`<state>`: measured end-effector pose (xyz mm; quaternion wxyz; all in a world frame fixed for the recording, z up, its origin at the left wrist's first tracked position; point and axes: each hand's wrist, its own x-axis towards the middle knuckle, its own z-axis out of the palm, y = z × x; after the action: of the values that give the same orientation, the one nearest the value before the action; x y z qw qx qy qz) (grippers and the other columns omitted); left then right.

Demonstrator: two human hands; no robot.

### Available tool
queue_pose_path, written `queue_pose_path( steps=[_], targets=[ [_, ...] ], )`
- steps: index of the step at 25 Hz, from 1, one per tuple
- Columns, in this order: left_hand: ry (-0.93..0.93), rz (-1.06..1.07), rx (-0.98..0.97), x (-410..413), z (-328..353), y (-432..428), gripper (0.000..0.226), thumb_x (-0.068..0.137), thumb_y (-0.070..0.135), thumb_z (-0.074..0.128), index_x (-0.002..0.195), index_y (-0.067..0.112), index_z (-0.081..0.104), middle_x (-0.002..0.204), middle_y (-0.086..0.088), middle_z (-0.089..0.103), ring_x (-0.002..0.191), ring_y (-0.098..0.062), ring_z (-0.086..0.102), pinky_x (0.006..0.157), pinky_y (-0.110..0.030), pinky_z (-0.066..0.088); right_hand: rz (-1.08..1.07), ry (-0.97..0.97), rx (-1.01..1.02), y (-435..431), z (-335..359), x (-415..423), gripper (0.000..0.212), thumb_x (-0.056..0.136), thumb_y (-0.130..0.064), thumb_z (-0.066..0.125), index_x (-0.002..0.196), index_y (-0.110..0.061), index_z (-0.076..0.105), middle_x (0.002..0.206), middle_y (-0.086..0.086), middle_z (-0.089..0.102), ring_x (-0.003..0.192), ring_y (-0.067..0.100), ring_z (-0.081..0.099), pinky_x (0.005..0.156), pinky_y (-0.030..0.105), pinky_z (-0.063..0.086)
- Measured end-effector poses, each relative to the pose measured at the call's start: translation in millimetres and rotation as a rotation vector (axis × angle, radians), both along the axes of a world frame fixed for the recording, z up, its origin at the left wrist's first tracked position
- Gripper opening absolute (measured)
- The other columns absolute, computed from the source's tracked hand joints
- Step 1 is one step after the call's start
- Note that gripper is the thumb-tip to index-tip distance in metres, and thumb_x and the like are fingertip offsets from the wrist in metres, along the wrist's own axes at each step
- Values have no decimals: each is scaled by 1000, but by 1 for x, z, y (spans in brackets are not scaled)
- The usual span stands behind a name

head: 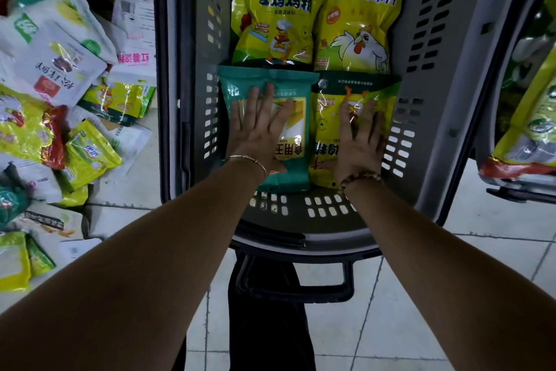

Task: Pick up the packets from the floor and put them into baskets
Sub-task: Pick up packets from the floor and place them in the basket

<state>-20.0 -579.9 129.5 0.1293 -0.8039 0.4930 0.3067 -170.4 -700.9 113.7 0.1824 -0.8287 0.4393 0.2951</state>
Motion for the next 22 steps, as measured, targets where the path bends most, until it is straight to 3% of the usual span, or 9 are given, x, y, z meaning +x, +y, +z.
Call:
queue_pose_path(
  steps=[5, 9, 13, 17, 22],
  targets=[
    [62, 67, -30, 4, 11, -7, 124, 66, 44, 80, 147, 24, -12, 155, -13, -18, 143, -35, -13, 109, -49, -11, -43, -55, 20, -4, 19, 1, 116, 71, -30, 78, 146, -36, -11, 156, 5, -13, 143, 32, -6, 112, 55, 22],
    [151, 155, -124, 10, 45, -2, 92, 82, 33, 68, 149, 20, 6, 157, -10, -5, 144, -31, 5, 114, -45, 14, -121, -134, 22, 0, 53, 9, 101, 79, -23, 71, 146, -40, -3, 157, 3, -1, 144, 27, 4, 107, 51, 35],
    [213, 307, -282, 17, 95, 11, 64, 87, 37, 57, 143, 22, 31, 153, -3, 25, 133, -29, 37, 102, -42, 35, -116, -261, 1, 12, 96, 33, 78, 83, -23, 66, 147, -32, 21, 154, 4, 19, 140, 27, 24, 105, 46, 39],
    [209, 552, -559, 39, 142, 55, 52, 80, 29, 66, 128, 14, 53, 133, -8, 53, 110, -34, 57, 84, -43, 49, 4, -426, -37, 49, 139, 65, 70, 81, -22, 67, 143, -18, 35, 147, 11, 36, 133, 29, 37, 101, 40, 39],
    [166, 833, -592, 66, 165, 166, 49, 80, 29, 68, 125, 14, 55, 129, -6, 56, 106, -32, 58, 79, -39, 48, 167, -520, -1, 123, 180, 122, 71, 80, -19, 69, 142, -10, 36, 140, 18, 43, 127, 34, 44, 95, 38, 42]
  ],
)
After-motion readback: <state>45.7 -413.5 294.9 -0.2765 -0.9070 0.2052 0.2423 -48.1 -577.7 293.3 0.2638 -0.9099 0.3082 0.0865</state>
